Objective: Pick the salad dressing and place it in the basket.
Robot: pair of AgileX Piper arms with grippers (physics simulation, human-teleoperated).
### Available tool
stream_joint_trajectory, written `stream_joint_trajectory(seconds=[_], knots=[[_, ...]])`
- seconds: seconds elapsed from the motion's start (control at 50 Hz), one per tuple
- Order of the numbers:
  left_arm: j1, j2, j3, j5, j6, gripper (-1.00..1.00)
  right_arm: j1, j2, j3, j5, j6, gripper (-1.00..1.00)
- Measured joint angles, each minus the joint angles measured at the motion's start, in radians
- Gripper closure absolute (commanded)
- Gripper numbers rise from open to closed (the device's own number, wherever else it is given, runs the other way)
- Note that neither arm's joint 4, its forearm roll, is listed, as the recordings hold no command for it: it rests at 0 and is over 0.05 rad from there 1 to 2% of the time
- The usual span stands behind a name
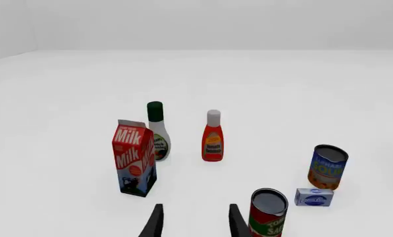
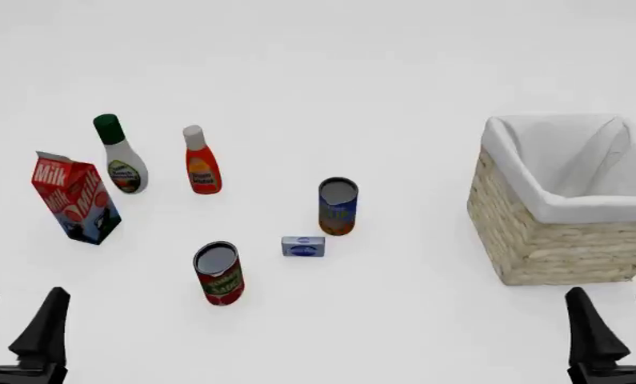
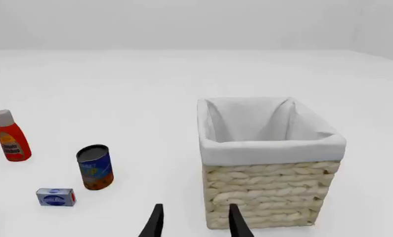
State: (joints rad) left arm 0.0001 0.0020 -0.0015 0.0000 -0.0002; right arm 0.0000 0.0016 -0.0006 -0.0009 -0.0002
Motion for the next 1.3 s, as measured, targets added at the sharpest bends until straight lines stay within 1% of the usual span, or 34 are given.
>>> stream_joint_trajectory(seconds=[0.34,0.44,0.52,0.62,0.78,0.92,1.3], knots=[[-0.012,0.010,-0.019,0.002,0.004,-1.00,0.004,0.002,0.000,-0.005,-0.003,-1.00],[-0.024,0.033,-0.041,-0.004,0.012,-1.00,0.005,0.001,0.000,-0.006,-0.003,-1.00],[-0.037,0.075,-0.062,-0.030,0.013,-1.00,0.007,0.001,0.000,-0.006,-0.003,-1.00],[-0.050,0.150,-0.096,-0.079,0.021,-1.00,0.012,0.002,0.000,-0.007,-0.005,-1.00],[-0.070,0.300,-0.167,-0.176,0.061,-1.00,0.024,0.008,-0.001,-0.013,-0.008,-1.00],[-0.073,0.447,-0.238,-0.255,0.061,-1.00,0.036,0.012,0.000,-0.018,-0.009,-1.00],[-0.043,0.795,-0.491,-0.369,0.066,-1.00,0.064,0.040,0.000,-0.050,-0.010,-1.00]])
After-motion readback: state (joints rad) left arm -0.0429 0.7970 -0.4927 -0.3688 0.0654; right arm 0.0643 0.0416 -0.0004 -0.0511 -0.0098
